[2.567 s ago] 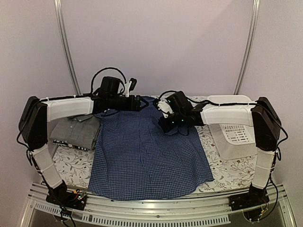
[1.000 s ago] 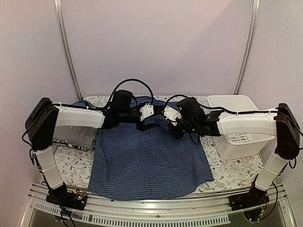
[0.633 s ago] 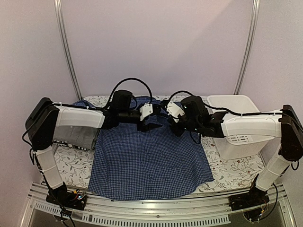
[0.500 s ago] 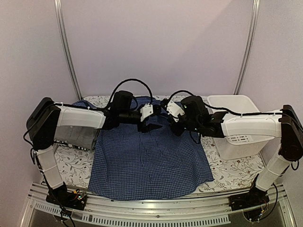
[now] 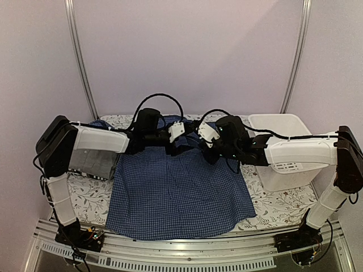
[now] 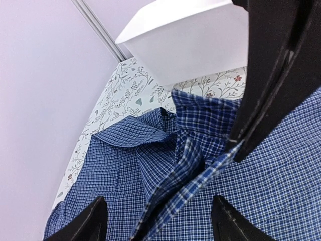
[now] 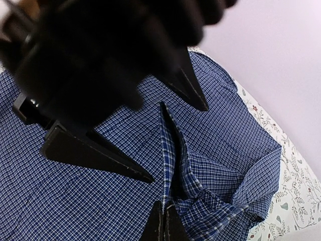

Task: Fold and stack the long sleeve shirts
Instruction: Pass from the right arm to the left

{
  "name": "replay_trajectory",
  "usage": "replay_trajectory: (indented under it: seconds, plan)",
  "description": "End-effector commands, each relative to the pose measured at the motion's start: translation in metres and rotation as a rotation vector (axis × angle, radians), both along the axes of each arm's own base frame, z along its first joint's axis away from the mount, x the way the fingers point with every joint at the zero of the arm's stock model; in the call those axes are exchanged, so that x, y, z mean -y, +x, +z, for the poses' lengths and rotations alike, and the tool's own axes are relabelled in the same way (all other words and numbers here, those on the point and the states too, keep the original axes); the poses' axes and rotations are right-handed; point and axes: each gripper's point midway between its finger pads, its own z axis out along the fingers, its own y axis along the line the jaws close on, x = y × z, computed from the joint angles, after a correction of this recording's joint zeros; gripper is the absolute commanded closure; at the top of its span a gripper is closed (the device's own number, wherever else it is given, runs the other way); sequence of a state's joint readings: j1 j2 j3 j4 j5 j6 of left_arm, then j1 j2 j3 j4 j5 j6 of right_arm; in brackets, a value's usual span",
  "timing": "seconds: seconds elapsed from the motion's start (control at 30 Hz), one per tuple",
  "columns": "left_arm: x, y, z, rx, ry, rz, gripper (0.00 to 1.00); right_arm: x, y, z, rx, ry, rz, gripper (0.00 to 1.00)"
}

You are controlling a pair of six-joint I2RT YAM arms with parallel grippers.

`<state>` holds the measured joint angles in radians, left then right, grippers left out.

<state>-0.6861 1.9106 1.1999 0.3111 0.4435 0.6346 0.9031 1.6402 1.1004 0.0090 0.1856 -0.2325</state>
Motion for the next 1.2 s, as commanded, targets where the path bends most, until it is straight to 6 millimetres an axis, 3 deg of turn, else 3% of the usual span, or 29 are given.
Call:
replay_trajectory:
  seconds: [0.0,0.3,0.63,0.7,0.73,0.8,0.87,0.93,0.97,1.17]
  plan:
    - [0.004,0.012,0.013,0.029,-0.029,0.009,0.30,-0.003,0.000,0.002,0.005,0.003,0.003,1.00]
    - [0.015,0.003,-0.013,-0.008,0.064,-0.053,0.44,-0.003,0.006,0.001,0.013,0.003,-0.027,1.00]
    - [0.019,-0.002,0.002,-0.098,0.002,-0.070,0.85,-0.001,0.014,-0.004,-0.004,0.014,-0.091,0.99]
    - [0.019,-0.006,0.005,-0.147,-0.027,-0.075,0.93,0.000,0.016,-0.003,-0.007,0.025,-0.115,0.89]
    - [0.019,-0.008,0.006,-0.169,-0.038,-0.076,0.99,0.002,0.017,-0.003,-0.016,0.037,-0.134,0.80]
    - [0.017,-0.008,0.010,-0.221,-0.072,-0.056,1.00,0.004,0.018,0.000,-0.028,0.057,-0.159,0.61]
    - [0.012,-0.006,0.018,-0.267,-0.123,-0.024,1.00,0.011,0.017,0.002,-0.061,0.071,-0.210,0.39]
    - [0.004,-0.001,0.031,-0.304,-0.179,0.038,1.00,0.020,0.016,0.002,-0.092,0.098,-0.269,0.06]
    - [0.001,0.001,0.039,-0.321,-0.206,0.073,1.00,0.024,0.013,0.005,-0.119,0.135,-0.300,0.02]
    - [-0.026,0.030,0.068,-0.498,-0.323,0.311,1.00,0.053,-0.010,-0.004,-0.262,0.266,-0.432,0.01]
